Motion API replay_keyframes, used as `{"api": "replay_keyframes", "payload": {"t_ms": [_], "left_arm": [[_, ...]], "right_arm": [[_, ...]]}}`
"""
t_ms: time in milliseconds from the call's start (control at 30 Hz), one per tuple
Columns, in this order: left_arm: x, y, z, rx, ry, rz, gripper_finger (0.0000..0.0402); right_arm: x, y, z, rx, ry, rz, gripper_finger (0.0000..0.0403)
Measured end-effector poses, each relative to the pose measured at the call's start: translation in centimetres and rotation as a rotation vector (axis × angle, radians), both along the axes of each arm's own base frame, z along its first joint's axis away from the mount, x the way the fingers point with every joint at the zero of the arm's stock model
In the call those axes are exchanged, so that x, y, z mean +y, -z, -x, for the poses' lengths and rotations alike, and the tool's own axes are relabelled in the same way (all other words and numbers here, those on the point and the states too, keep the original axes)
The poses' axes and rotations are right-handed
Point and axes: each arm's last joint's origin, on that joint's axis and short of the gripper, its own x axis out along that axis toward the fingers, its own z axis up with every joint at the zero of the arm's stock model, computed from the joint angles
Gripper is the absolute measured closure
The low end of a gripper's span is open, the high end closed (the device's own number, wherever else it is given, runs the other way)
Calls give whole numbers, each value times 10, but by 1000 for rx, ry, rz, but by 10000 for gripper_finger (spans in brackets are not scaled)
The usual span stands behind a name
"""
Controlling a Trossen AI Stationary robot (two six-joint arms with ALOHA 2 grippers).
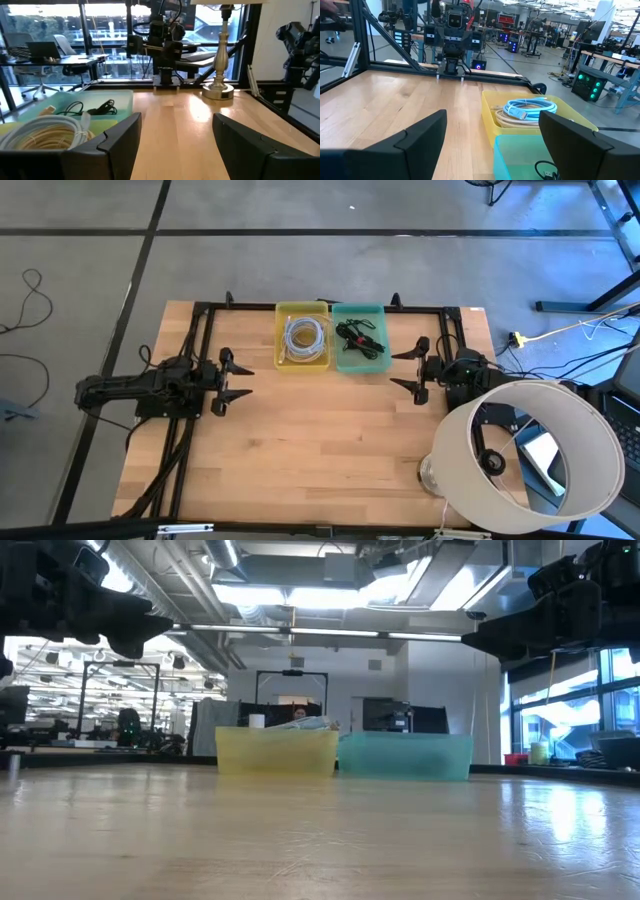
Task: Pick & Place USB Port
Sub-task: Return to Home Position
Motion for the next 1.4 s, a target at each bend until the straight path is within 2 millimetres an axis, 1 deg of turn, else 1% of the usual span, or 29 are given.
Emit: {"api": "replay_keyframes", "payload": {"t_ms": [1100,1233,1400], "left_arm": [[0,1,0,8,-3,0,162],[0,1,0,8,-3,0,162],[0,1,0,8,-3,0,162]], "right_arm": [[0,0,0,-2,0,0,82],[2,-4,4,-46,-7,13,82],[10,-13,11,-138,-54,35,82]]}}
